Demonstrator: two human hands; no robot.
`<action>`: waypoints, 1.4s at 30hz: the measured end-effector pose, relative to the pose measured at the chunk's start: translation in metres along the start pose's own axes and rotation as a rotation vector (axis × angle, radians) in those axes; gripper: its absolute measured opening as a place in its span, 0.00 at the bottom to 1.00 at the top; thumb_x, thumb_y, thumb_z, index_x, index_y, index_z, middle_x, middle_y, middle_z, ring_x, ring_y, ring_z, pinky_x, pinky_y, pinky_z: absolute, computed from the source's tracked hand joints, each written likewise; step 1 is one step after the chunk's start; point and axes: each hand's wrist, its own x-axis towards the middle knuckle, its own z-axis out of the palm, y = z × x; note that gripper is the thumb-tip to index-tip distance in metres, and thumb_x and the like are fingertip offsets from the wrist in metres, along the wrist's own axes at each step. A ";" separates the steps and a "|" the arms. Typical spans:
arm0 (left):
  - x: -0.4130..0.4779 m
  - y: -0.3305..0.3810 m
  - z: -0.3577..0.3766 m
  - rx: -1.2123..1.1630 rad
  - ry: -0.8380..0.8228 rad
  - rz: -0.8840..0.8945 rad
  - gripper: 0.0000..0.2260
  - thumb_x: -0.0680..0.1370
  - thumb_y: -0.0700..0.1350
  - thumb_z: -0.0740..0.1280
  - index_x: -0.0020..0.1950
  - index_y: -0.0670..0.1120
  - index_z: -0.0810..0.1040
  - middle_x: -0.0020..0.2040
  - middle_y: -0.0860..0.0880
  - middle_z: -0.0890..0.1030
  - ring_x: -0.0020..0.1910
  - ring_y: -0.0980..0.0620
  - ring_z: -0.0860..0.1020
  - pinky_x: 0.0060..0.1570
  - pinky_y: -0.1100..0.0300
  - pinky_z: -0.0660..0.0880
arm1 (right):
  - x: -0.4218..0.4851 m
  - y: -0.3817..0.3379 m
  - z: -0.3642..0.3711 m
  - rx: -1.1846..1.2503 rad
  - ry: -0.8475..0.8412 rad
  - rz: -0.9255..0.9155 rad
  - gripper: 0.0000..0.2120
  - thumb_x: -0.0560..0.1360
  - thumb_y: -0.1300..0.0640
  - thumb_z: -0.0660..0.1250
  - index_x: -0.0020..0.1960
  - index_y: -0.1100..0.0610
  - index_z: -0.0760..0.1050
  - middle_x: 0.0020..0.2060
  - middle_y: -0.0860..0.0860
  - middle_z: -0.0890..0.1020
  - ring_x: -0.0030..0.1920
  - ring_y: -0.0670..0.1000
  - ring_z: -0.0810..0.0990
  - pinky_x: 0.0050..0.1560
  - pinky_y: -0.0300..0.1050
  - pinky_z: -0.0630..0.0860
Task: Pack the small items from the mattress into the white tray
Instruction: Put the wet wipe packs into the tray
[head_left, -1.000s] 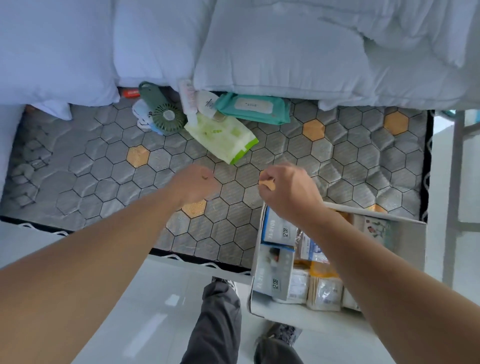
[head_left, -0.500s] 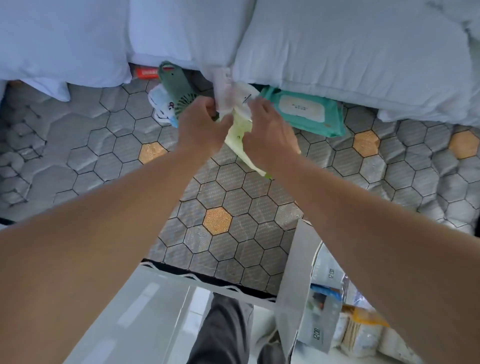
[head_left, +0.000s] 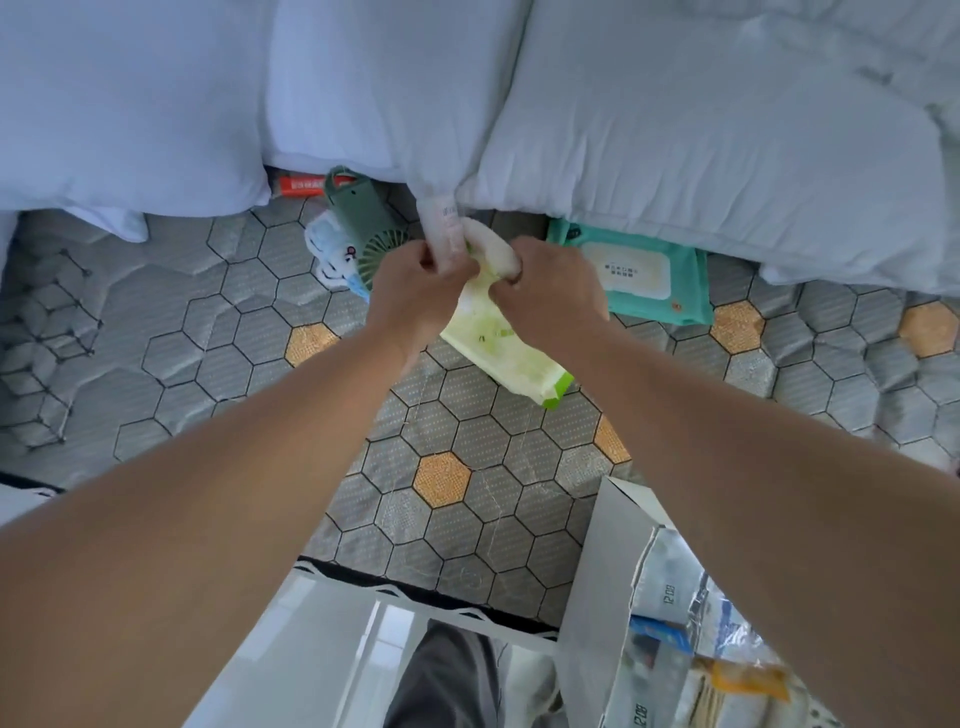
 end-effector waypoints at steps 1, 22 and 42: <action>-0.003 0.003 -0.002 -0.011 -0.020 -0.003 0.03 0.76 0.49 0.73 0.47 0.52 0.81 0.43 0.49 0.84 0.41 0.51 0.80 0.48 0.48 0.81 | -0.004 0.003 -0.003 0.089 0.010 0.005 0.07 0.74 0.51 0.67 0.43 0.53 0.72 0.36 0.50 0.77 0.40 0.56 0.76 0.37 0.46 0.68; -0.223 0.051 0.110 0.014 -0.462 0.046 0.14 0.79 0.56 0.65 0.54 0.47 0.80 0.41 0.47 0.84 0.31 0.52 0.76 0.35 0.57 0.72 | -0.219 0.194 -0.115 1.424 -0.026 0.454 0.16 0.74 0.60 0.75 0.60 0.62 0.79 0.51 0.60 0.83 0.38 0.46 0.73 0.31 0.36 0.68; -0.320 -0.036 0.201 0.695 -0.175 0.389 0.21 0.76 0.50 0.72 0.66 0.47 0.71 0.57 0.45 0.78 0.54 0.45 0.76 0.46 0.55 0.67 | -0.319 0.264 -0.029 0.798 0.110 0.527 0.19 0.79 0.53 0.70 0.68 0.55 0.77 0.58 0.54 0.82 0.53 0.53 0.82 0.55 0.50 0.82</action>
